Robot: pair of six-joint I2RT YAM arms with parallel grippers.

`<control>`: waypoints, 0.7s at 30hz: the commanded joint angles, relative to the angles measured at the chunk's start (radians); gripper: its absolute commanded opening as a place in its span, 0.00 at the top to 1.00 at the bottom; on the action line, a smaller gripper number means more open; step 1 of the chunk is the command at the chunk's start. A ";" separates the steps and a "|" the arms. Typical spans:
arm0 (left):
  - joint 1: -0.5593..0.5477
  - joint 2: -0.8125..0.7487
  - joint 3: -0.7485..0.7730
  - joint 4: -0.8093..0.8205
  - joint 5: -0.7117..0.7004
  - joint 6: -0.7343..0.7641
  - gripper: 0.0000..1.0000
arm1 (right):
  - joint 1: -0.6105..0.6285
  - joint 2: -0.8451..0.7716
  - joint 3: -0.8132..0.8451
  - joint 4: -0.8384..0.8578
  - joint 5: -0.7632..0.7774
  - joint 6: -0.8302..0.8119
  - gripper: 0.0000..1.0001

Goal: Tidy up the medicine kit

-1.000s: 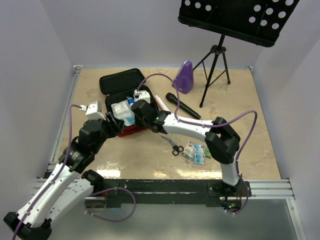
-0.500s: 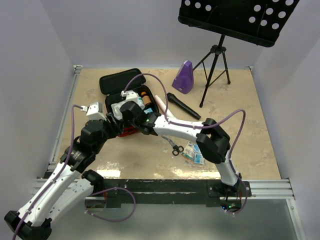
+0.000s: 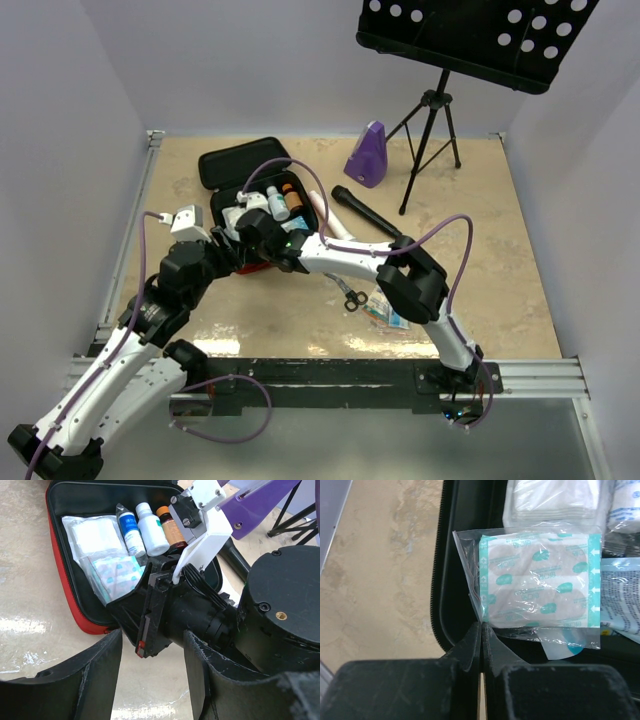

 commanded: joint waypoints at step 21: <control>0.001 -0.009 -0.012 0.000 -0.018 0.009 0.43 | 0.005 -0.094 -0.025 0.014 -0.079 0.031 0.46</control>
